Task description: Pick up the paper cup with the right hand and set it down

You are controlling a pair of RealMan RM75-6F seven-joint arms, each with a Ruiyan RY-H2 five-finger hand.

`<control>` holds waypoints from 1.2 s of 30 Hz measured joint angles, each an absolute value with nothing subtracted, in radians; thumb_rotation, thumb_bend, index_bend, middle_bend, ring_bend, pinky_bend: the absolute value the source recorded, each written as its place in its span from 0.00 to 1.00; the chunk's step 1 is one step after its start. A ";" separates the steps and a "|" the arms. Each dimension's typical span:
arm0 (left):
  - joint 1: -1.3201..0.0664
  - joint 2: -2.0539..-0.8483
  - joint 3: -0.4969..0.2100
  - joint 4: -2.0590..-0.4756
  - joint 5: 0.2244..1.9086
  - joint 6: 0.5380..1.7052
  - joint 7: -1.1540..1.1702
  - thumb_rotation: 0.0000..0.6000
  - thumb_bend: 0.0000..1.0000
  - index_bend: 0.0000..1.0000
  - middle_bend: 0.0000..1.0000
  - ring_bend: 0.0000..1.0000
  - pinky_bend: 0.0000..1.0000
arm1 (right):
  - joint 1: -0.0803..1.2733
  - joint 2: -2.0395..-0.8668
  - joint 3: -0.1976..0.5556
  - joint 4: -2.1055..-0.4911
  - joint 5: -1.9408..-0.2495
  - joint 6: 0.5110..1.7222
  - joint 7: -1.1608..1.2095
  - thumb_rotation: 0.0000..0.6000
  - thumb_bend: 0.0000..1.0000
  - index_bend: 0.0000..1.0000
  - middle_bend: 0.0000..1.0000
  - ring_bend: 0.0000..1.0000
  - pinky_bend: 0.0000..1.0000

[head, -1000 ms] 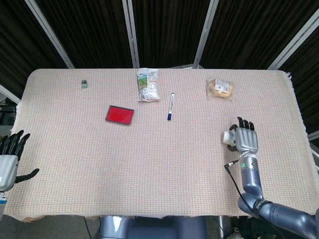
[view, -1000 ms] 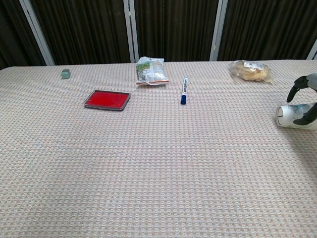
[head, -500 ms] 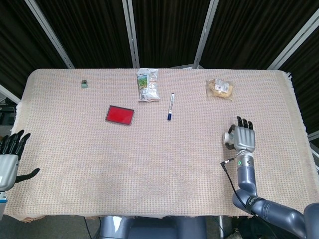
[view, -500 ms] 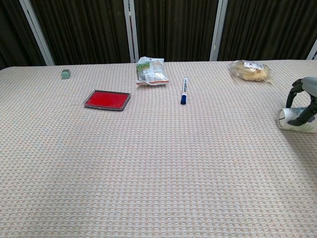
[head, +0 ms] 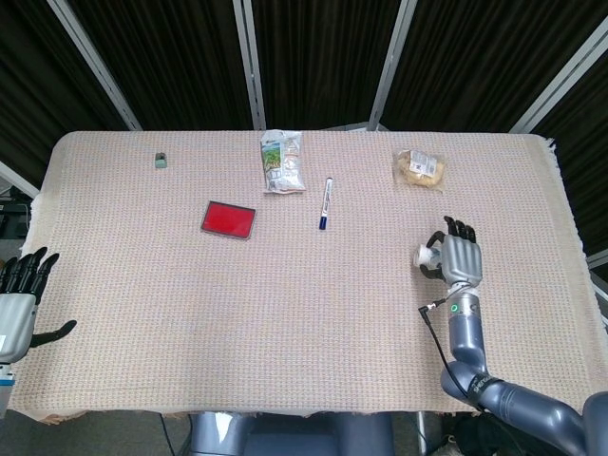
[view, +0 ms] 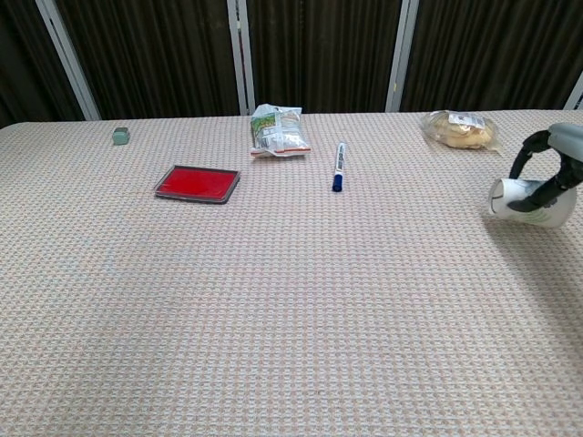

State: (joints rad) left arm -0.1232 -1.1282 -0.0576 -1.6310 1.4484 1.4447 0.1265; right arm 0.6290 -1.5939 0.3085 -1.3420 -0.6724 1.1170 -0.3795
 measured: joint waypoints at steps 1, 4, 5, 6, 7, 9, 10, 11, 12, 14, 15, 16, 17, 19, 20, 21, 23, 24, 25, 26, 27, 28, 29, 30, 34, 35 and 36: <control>-0.123 -1.128 -0.057 -1.631 1.449 1.445 0.126 1.00 0.08 0.00 0.00 0.00 0.00 | 0.625 -1.589 0.324 -1.359 -0.674 1.115 -0.347 1.00 0.14 0.48 0.05 0.00 0.00; -0.123 -1.128 -0.057 -1.630 1.449 1.445 0.124 1.00 0.08 0.00 0.00 0.00 0.00 | 0.609 -1.576 0.382 -1.415 -0.678 1.109 -0.232 1.00 0.14 0.48 0.06 0.00 0.00; -0.124 -1.128 -0.057 -1.630 1.449 1.444 0.124 1.00 0.08 0.00 0.00 0.00 0.00 | 0.603 -1.572 0.405 -1.434 -0.678 1.106 -0.183 1.00 0.13 0.48 0.06 0.00 0.00; -0.124 -1.128 -0.057 -1.630 1.449 1.444 0.124 1.00 0.08 0.00 0.00 0.00 0.00 | 0.597 -1.570 0.423 -1.448 -0.678 1.102 -0.145 1.00 0.13 0.48 0.06 0.00 0.00; -0.124 -1.128 -0.057 -1.630 1.449 1.444 0.124 1.00 0.08 0.00 0.00 0.00 0.00 | 0.592 -1.568 0.440 -1.462 -0.677 1.098 -0.109 1.00 0.13 0.49 0.06 0.00 0.00; -0.124 -1.128 -0.057 -1.630 1.449 1.444 0.123 1.00 0.08 0.00 0.00 0.00 0.00 | 0.579 -1.565 0.479 -1.491 -0.666 1.086 -0.030 1.00 0.13 0.49 0.06 0.00 0.00; -0.124 -1.128 -0.057 -1.630 1.449 1.444 0.124 1.00 0.08 0.00 0.00 0.00 0.00 | 0.574 -1.564 0.495 -1.501 -0.659 1.079 -0.001 1.00 0.13 0.49 0.06 0.00 0.00; -0.124 -1.128 -0.057 -1.630 1.449 1.444 0.124 1.00 0.08 0.00 0.00 0.00 0.00 | 0.567 -1.563 0.514 -1.512 -0.650 1.068 0.032 1.00 0.13 0.49 0.06 0.00 0.00; -0.124 -1.128 -0.057 -1.630 1.449 1.444 0.124 1.00 0.08 0.00 0.00 0.00 0.00 | 0.561 -1.564 0.525 -1.517 -0.645 1.062 0.051 1.00 0.13 0.49 0.06 0.00 0.00; -0.124 -1.128 -0.057 -1.630 1.448 1.444 0.124 1.00 0.08 0.00 0.00 0.00 0.00 | 0.553 -1.568 0.529 -1.518 -0.645 1.060 0.072 1.00 0.13 0.49 0.06 0.00 0.00; -0.124 -1.128 -0.057 -1.630 1.448 1.444 0.124 1.00 0.08 0.00 0.00 0.00 0.00 | 0.551 -1.571 0.527 -1.516 -0.648 1.061 0.075 1.00 0.13 0.49 0.06 0.00 0.00; -0.124 -1.128 -0.057 -1.630 1.448 1.444 0.124 1.00 0.08 0.00 0.00 0.00 0.00 | 0.548 -1.576 0.523 -1.512 -0.653 1.065 0.078 1.00 0.13 0.49 0.06 0.00 0.00; -0.124 -1.128 -0.057 -1.630 1.448 1.444 0.124 1.00 0.08 0.00 0.00 0.00 0.00 | 0.543 -1.586 0.515 -1.504 -0.661 1.071 0.085 1.00 0.13 0.49 0.06 0.00 0.00; -0.124 -1.128 -0.057 -1.630 1.449 1.445 0.124 1.00 0.08 0.00 0.00 0.00 0.00 | 0.537 -1.606 0.498 -1.481 -0.672 1.077 0.101 1.00 0.13 0.49 0.06 0.00 0.00; -0.124 -1.128 -0.057 -1.630 1.449 1.445 0.124 1.00 0.08 0.00 0.00 0.00 0.00 | 0.534 -1.615 0.490 -1.470 -0.675 1.079 0.104 1.00 0.13 0.49 0.06 0.00 0.00; -0.124 -1.128 -0.057 -1.630 1.449 1.445 0.124 1.00 0.08 0.00 0.00 0.00 0.00 | 0.532 -1.622 0.483 -1.459 -0.678 1.081 0.104 1.00 0.13 0.49 0.06 0.00 0.00; -0.124 -1.128 -0.057 -1.630 1.449 1.446 0.125 1.00 0.08 0.00 0.00 0.00 0.00 | 0.529 -1.638 0.470 -1.438 -0.682 1.085 0.103 1.00 0.13 0.49 0.06 0.00 0.00; -0.124 -1.128 -0.057 -1.630 1.449 1.445 0.125 1.00 0.08 0.00 0.00 0.00 0.00 | 0.528 -1.644 0.465 -1.429 -0.683 1.087 0.101 1.00 0.13 0.49 0.06 0.00 0.00; -0.124 -1.128 -0.057 -1.630 1.448 1.445 0.125 1.00 0.08 0.00 0.00 0.00 0.00 | 0.527 -1.649 0.461 -1.420 -0.682 1.087 0.099 1.00 0.13 0.49 0.06 0.00 0.00; -0.124 -1.128 -0.057 -1.630 1.448 1.446 0.124 1.00 0.08 0.00 0.00 0.00 0.00 | 0.526 -1.657 0.459 -1.407 -0.679 1.088 0.098 1.00 0.13 0.49 0.06 0.00 0.00; -0.124 -1.128 -0.057 -1.630 1.448 1.446 0.124 1.00 0.08 0.00 0.00 0.00 0.00 | 0.525 -1.663 0.457 -1.398 -0.676 1.088 0.097 1.00 0.13 0.49 0.06 0.00 0.00; -0.124 -1.128 -0.057 -1.629 1.448 1.446 0.124 1.00 0.08 0.00 0.00 0.00 0.00 | 0.523 -1.669 0.457 -1.387 -0.671 1.088 0.095 1.00 0.13 0.49 0.06 0.00 0.00; -0.124 -1.128 -0.057 -1.629 1.448 1.446 0.124 1.00 0.08 0.00 0.00 0.00 0.00 | 0.522 -1.673 0.456 -1.380 -0.666 1.088 0.093 1.00 0.13 0.49 0.06 0.00 0.00; -0.124 -1.128 -0.057 -1.630 1.448 1.446 0.123 1.00 0.08 0.00 0.00 0.00 0.00 | 0.521 -1.676 0.456 -1.373 -0.661 1.088 0.091 1.00 0.13 0.49 0.06 0.00 0.00; -0.124 -1.128 -0.056 -1.630 1.448 1.446 0.123 1.00 0.08 0.00 0.00 0.00 0.00 | 0.511 -1.686 0.458 -1.351 -0.641 1.089 0.086 1.00 0.13 0.49 0.06 0.00 0.00; -0.124 -1.128 -0.056 -1.630 1.449 1.446 0.123 1.00 0.08 0.00 0.00 0.00 0.00 | 0.507 -1.687 0.459 -1.347 -0.638 1.089 0.086 1.00 0.13 0.49 0.06 0.00 0.00; -0.124 -1.128 -0.056 -1.630 1.448 1.445 0.124 1.00 0.08 0.00 0.00 0.00 0.00 | 0.505 -1.688 0.459 -1.343 -0.636 1.089 0.086 1.00 0.13 0.49 0.06 0.00 0.00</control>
